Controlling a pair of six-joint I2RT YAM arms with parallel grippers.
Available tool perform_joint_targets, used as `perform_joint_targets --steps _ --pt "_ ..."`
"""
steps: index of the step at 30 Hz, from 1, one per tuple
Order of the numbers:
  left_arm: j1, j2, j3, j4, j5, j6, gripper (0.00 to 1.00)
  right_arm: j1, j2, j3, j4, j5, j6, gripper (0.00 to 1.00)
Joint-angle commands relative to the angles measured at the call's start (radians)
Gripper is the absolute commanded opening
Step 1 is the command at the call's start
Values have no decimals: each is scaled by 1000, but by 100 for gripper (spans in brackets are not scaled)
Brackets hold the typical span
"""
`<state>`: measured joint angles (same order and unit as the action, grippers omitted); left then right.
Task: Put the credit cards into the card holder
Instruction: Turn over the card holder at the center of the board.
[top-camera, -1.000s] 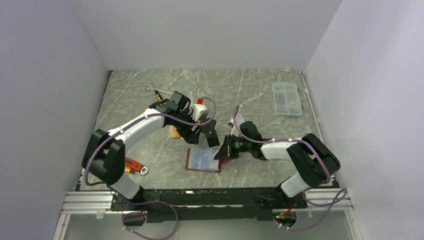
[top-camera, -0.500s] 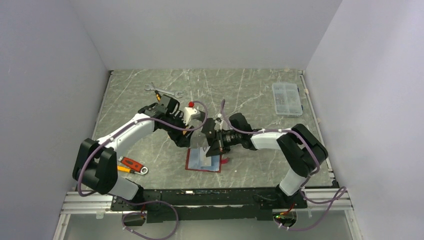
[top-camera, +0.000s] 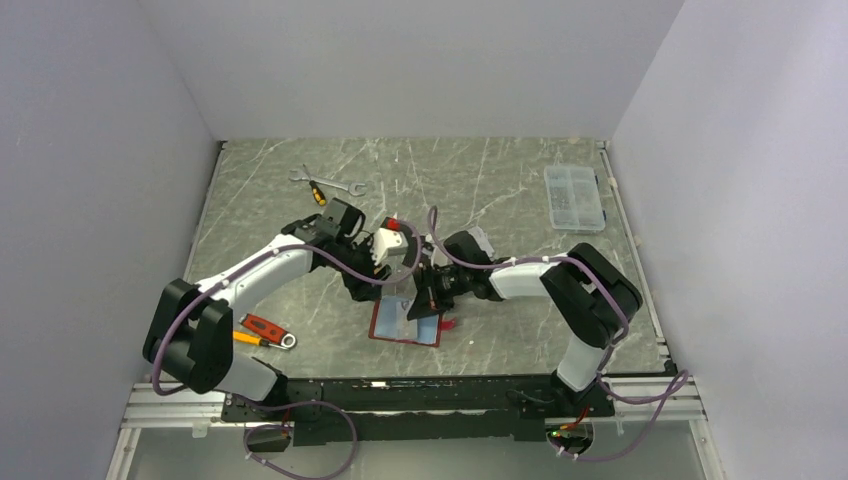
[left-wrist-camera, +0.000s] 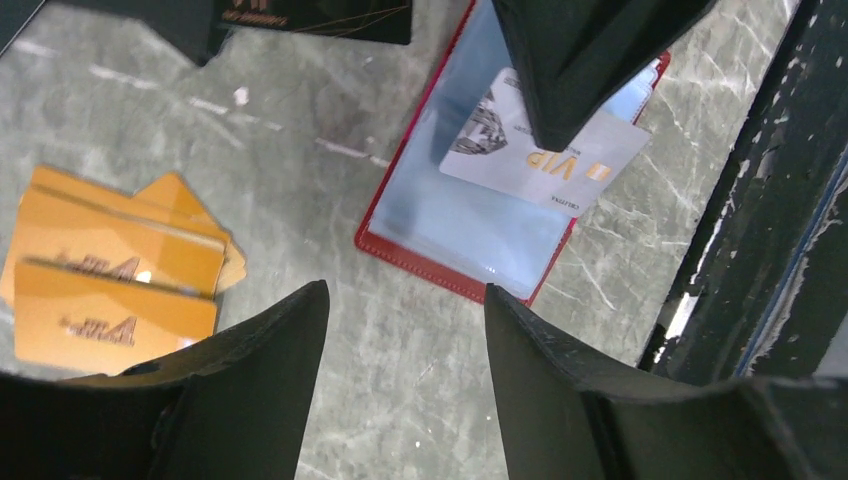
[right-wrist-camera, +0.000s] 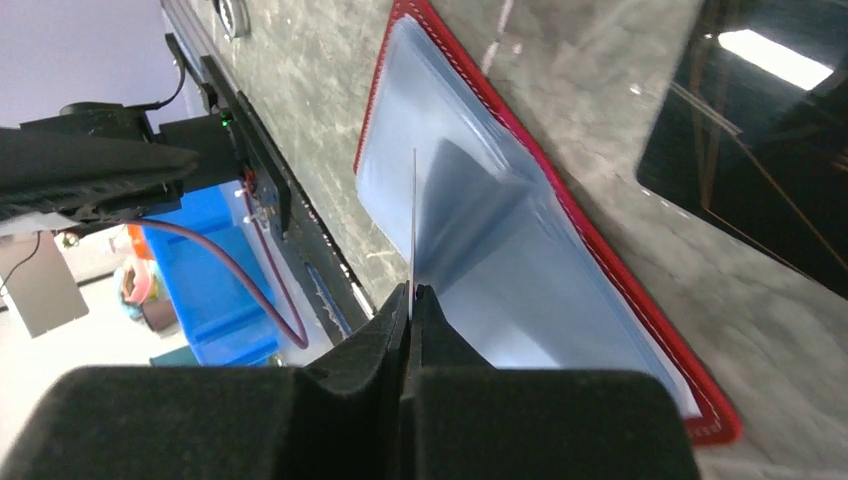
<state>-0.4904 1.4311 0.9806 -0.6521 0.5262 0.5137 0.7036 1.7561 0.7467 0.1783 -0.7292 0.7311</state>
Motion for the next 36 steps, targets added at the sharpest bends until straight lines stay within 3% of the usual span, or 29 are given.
perform_joint_targets --steps 1,12,16,21,26,30,36 --pt "-84 29 -26 74 -31 75 63 -25 -68 -35 -63 56 -42 0" --pt "-188 111 -52 164 -233 71 51 -39 -85 -17 -245 115 -113 0" --pt "-197 93 -83 188 -285 98 50 -41 -112 -26 -232 95 -102 0" --pt "-194 65 -81 191 -330 100 49 -46 -114 -46 -86 6 -18 0" --pt "-171 20 -29 122 -250 88 47 -53 -122 -26 -81 19 -6 0" --pt "-208 -85 -107 135 -132 291 32 -128 -157 -142 62 14 77 0" --pt "-283 -94 -170 94 -187 537 31 -149 -146 -185 139 24 115 0"
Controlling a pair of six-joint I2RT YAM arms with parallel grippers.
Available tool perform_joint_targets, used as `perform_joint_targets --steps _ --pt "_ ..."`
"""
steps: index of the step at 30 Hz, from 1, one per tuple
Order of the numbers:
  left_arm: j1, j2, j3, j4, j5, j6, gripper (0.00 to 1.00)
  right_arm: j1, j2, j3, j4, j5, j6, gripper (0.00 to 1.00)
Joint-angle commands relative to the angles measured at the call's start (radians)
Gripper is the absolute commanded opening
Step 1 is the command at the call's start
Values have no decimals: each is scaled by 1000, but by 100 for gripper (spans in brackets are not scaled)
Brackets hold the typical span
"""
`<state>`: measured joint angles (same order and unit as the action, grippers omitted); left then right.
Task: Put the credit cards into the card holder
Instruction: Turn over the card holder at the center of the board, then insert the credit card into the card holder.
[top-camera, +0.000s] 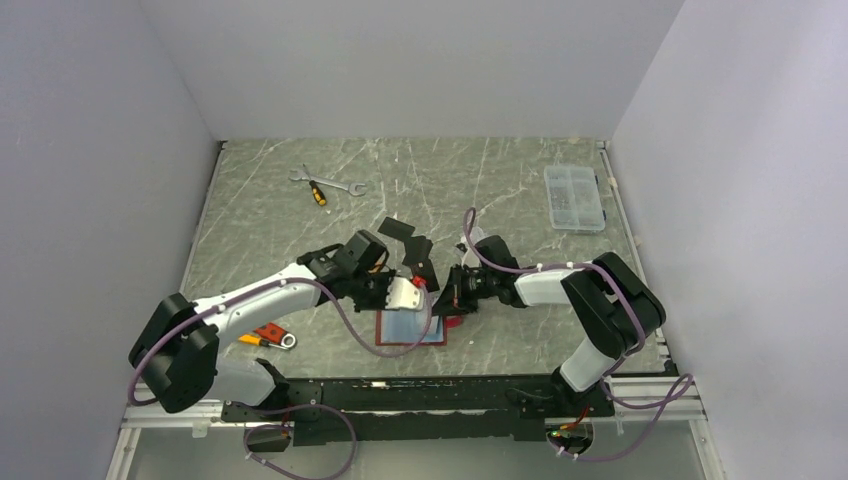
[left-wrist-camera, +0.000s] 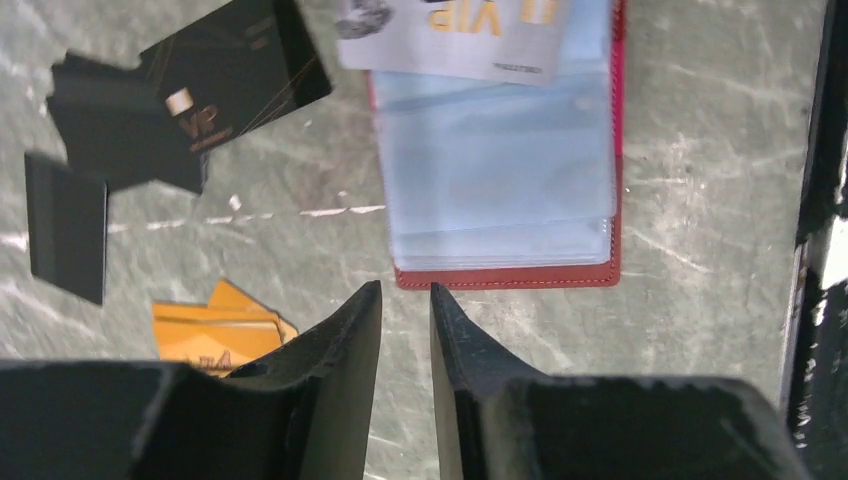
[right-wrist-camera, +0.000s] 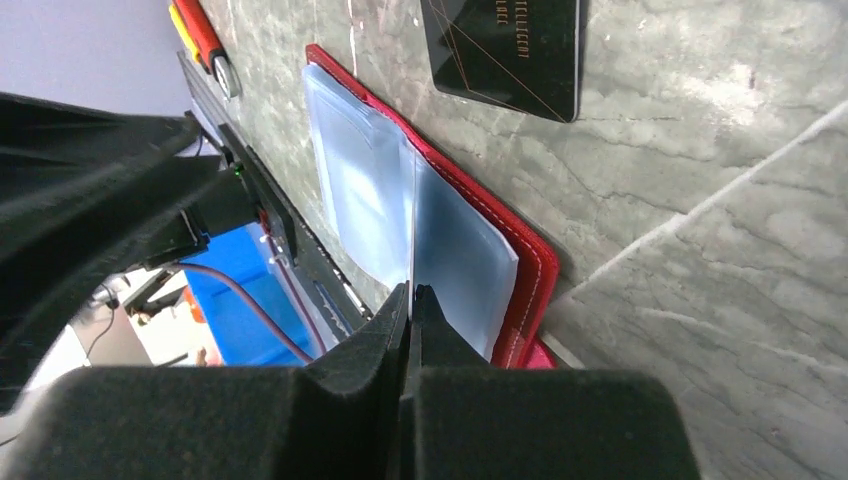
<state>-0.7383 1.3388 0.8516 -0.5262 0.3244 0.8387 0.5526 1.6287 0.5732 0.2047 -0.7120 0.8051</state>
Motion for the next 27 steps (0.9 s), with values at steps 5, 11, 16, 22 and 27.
perform_joint_targets --steps 5,11,16,22,27 --pt "-88 10 -88 -98 -16 427 53 6 -3 -1 127 21 58 0" --pt "-114 31 -75 -47 -34 425 40 16 -9 -21 155 26 75 0" --pt "-150 32 -131 -2 -63 427 35 28 5 -64 225 28 110 0" --pt "-185 37 -200 38 -111 458 36 48 39 -60 256 34 118 0" --pt "-199 45 -209 81 -129 442 35 57 52 -62 276 34 125 0"
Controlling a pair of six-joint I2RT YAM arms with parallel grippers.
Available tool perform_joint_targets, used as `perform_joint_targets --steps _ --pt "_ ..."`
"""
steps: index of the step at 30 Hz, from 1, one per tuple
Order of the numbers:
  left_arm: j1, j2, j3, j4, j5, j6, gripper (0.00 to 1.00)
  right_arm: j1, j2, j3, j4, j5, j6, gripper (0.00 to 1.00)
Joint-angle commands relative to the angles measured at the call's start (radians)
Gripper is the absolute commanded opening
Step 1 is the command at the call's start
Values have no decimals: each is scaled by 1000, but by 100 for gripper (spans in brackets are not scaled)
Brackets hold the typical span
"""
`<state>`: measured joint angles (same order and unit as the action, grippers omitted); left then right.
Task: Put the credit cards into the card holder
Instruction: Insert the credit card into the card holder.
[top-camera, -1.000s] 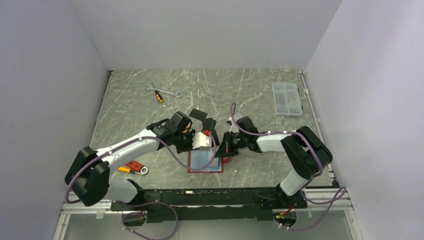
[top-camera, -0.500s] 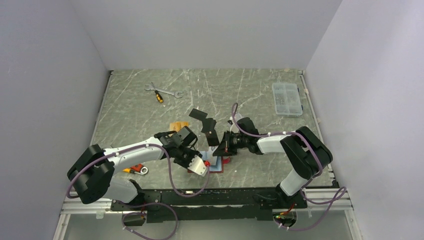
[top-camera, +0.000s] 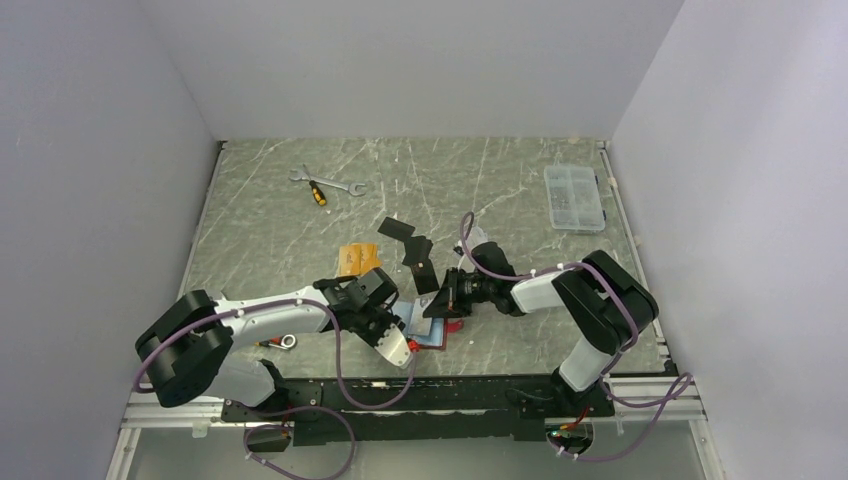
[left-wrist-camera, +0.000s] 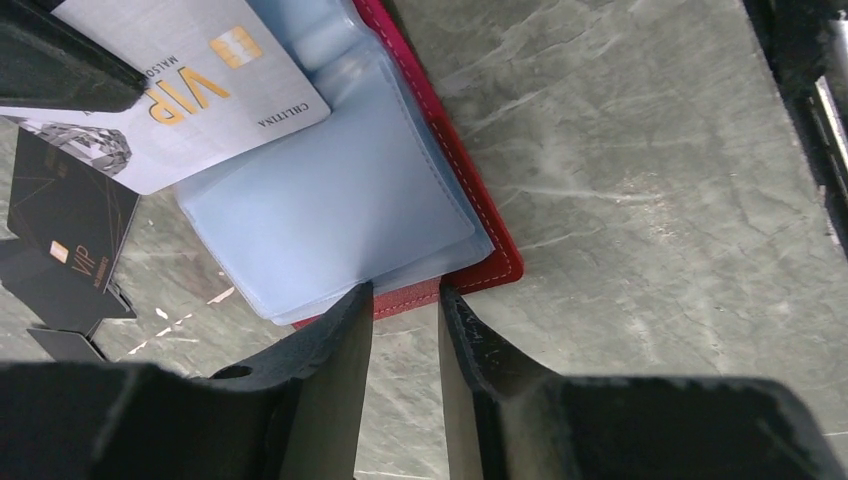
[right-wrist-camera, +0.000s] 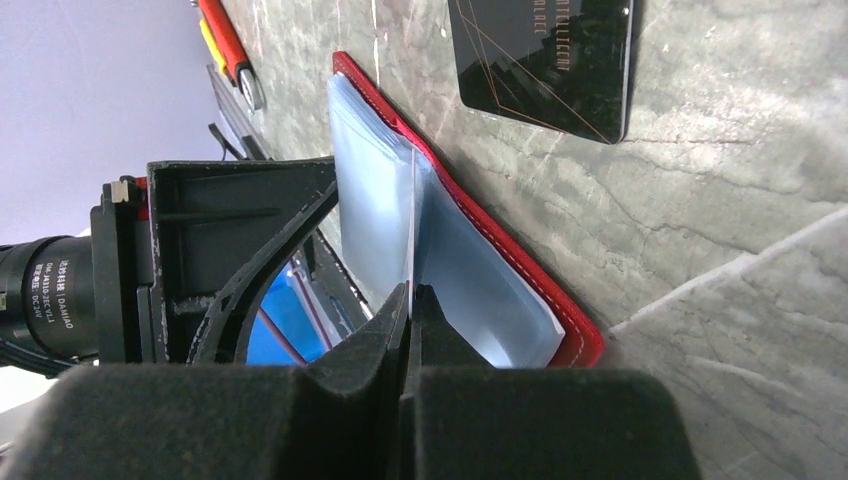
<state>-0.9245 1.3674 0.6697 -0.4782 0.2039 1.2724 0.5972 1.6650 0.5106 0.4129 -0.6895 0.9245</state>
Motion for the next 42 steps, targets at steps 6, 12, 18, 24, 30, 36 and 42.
perform_joint_targets --steps 6,12,18,24,30,36,42 --pt "-38 28 -39 44 -11 -8 28 18 27 -12 129 -8 27 0" --pt "-41 24 -50 29 -21 -34 16 8 13 -65 275 -40 76 0" --pt "-47 38 10 -7 55 -129 7 -28 -20 -85 292 -59 78 0" --pt "-123 71 58 -31 104 -216 0 -90 -103 -73 129 -54 -15 0" --pt "-132 73 59 -31 72 -223 0 -103 -148 -62 -3 -35 -106 0" --pt "-97 27 111 -89 -1 -201 5 -129 -145 -48 -16 -49 -131 0" --pt "-100 28 223 -150 -38 -224 99 -98 -115 -34 16 -39 -111 0"
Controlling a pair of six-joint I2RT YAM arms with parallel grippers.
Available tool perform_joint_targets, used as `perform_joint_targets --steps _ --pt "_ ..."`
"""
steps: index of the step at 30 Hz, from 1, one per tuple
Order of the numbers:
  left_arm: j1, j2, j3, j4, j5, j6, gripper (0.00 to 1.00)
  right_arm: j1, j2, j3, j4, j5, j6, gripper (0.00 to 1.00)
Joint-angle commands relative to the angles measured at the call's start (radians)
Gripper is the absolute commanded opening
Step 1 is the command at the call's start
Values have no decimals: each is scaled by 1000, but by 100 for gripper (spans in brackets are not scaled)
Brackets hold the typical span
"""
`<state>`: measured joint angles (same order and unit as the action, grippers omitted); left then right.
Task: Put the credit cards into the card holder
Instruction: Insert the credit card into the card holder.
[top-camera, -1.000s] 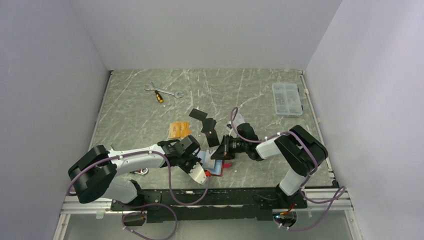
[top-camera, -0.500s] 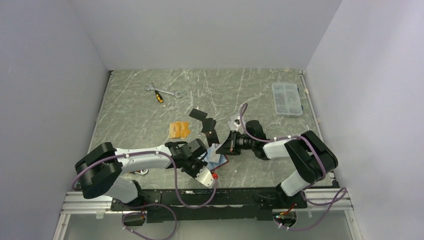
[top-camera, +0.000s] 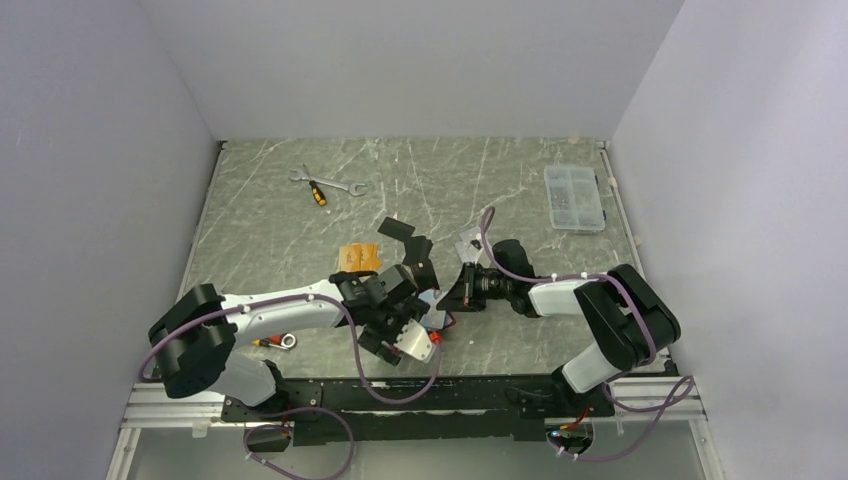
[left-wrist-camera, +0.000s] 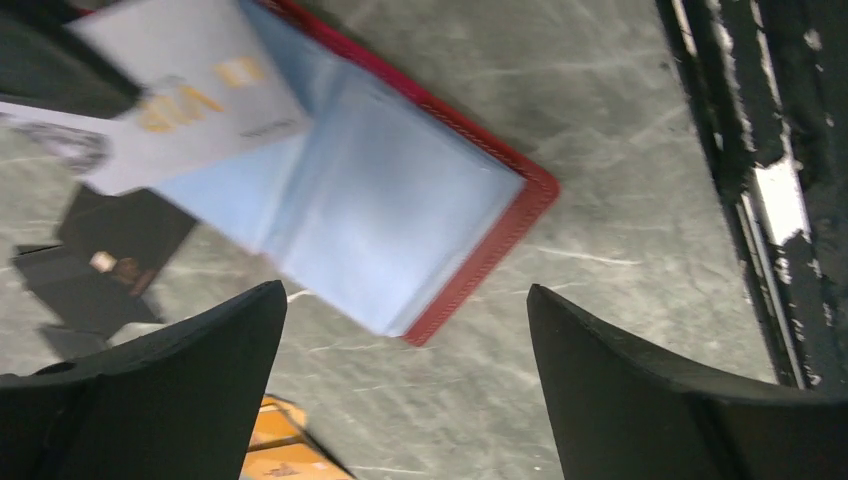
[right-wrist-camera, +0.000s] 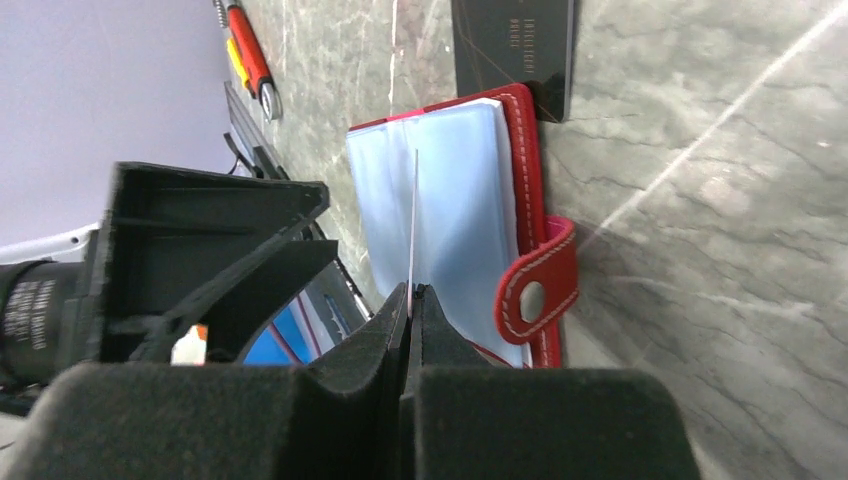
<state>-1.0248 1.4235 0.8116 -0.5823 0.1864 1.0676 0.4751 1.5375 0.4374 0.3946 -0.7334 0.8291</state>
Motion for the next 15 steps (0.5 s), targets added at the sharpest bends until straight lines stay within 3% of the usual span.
perform_joint_targets --steps 1,6,11,13,15 --pt "0 -25 81 -42 -20 -14 99 34 19 44 36 11 -11 0" --pt "-6 -13 38 12 -101 34 99 50 25 43 40 23 -7 0" --pt "7 -60 75 97 -330 70 99 35 12 39 3 27 -27 0" --pt "52 -106 148 0 -311 103 99 24 4 40 -13 24 -34 0" --pt "128 -158 215 -148 -204 156 99 21 -12 47 -38 34 -52 0"
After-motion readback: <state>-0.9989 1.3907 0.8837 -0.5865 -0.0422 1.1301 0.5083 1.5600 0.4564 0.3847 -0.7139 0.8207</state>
